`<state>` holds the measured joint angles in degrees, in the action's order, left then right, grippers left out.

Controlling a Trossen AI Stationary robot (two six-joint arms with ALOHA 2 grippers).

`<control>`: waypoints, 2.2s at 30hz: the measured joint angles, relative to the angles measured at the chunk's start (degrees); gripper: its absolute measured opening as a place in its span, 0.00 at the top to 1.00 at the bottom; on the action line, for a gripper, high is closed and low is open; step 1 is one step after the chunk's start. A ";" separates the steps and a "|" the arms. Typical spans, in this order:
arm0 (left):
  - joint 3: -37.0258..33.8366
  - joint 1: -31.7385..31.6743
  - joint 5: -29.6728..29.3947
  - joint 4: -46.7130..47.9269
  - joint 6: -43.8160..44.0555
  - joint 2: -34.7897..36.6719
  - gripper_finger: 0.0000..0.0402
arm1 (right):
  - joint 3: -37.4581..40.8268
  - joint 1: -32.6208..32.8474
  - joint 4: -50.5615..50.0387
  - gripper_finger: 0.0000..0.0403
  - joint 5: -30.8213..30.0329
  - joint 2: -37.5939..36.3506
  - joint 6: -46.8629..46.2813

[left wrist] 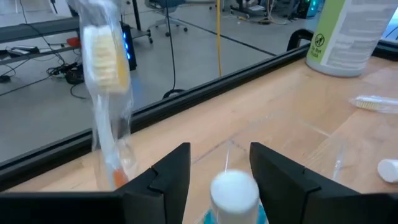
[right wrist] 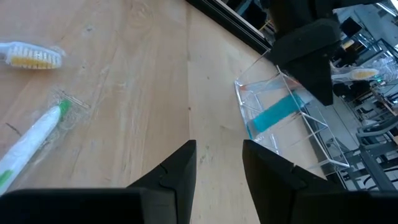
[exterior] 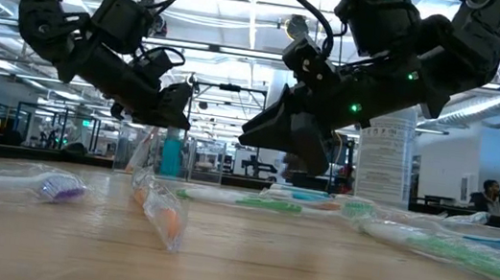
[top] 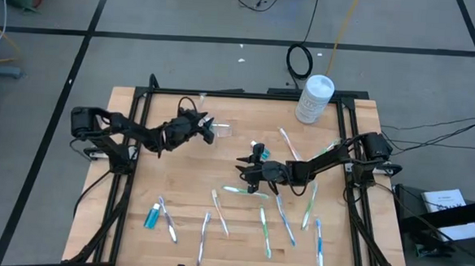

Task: Pick & Place toothbrushing station
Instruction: Put the blue mouthwash into the transparent organizer, then put the green toothbrush into the transparent organizer

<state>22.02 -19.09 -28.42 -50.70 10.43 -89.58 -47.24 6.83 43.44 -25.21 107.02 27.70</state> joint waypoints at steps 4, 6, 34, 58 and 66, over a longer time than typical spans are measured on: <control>0.00 0.08 0.06 -0.01 -0.94 2.51 0.57 | 0.00 0.02 0.00 0.69 0.00 0.00 0.00; 0.00 0.29 0.08 0.45 -1.75 4.48 0.57 | 0.00 0.02 0.00 0.69 0.00 0.00 0.00; -0.02 8.35 17.92 35.63 3.55 30.80 0.57 | 0.00 -1.76 -45.50 0.69 -6.58 -23.57 -32.12; -0.02 8.33 17.87 35.66 3.47 30.56 0.57 | 9.15 -13.52 -94.55 0.69 -4.72 -31.67 -94.51; -0.02 8.31 17.85 35.66 3.37 30.56 0.57 | 10.99 -18.69 -94.53 0.69 -4.55 -31.67 -99.86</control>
<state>22.00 -10.79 -10.57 -15.03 13.80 -59.02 -36.25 -11.86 -51.09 -29.76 75.35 -72.15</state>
